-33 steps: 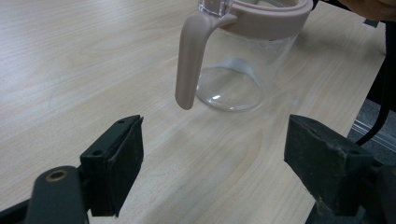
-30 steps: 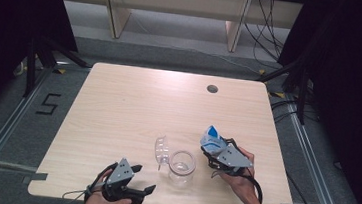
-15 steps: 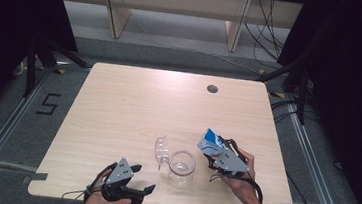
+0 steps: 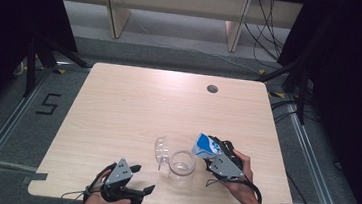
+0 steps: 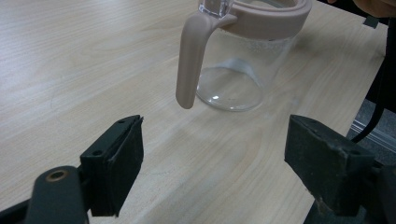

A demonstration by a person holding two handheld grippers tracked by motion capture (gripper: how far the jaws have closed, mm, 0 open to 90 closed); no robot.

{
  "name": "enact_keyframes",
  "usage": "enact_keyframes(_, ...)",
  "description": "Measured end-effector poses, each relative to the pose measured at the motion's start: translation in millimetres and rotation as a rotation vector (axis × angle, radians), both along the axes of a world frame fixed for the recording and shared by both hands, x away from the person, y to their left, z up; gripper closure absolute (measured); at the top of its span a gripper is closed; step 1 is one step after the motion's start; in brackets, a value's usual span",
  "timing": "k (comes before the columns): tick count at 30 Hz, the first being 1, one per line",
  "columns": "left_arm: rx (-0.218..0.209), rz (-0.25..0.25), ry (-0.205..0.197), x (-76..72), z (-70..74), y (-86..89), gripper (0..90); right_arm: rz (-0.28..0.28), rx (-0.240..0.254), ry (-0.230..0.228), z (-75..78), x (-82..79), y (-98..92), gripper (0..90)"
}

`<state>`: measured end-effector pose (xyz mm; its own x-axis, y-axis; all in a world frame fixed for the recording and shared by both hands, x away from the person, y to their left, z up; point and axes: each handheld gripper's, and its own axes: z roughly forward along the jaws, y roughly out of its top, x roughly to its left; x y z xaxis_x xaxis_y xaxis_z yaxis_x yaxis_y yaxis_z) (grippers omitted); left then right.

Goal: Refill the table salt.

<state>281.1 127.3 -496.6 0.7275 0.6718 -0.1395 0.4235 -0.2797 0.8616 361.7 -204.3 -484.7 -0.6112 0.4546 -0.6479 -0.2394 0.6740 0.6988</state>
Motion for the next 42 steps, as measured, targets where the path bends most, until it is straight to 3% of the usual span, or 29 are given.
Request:
enact_keyframes(14,0.011,-0.016,-0.009,1.3,-0.2,0.5,19.4,0.003,-0.055,-0.052,3.3,-2.0,-0.8,42.2)
enact_keyframes(16,-0.004,-0.005,0.004,0.5,-0.7,-0.3,19.4,-0.009,-0.049,-0.040,2.5,-2.6,-1.1,42.2)
enact_keyframes(19,-0.004,-0.004,0.006,0.5,-0.7,-0.4,19.4,0.001,-0.082,-0.056,1.9,-1.4,-0.6,42.2)
enact_keyframes(27,-0.002,-0.002,0.002,0.4,-0.4,-0.2,19.4,0.000,-0.107,-0.067,0.5,-4.3,1.9,42.3)
enact_keyframes(34,-0.007,0.005,0.001,0.1,-0.5,0.0,19.4,0.017,-0.144,-0.129,4.4,-1.1,1.5,42.5)
enact_keyframes(39,-0.004,0.003,0.002,0.0,-0.5,0.0,19.3,0.009,-0.147,-0.118,4.1,-3.9,1.7,42.5)
enact_keyframes(40,-0.003,0.002,0.002,-0.1,-0.5,0.0,19.4,0.028,-0.180,-0.155,6.2,-2.4,1.9,42.5)
enact_keyframes(42,-0.001,0.012,0.003,-0.8,-0.1,0.0,19.3,0.032,-0.184,-0.157,5.6,-2.8,2.8,42.5)
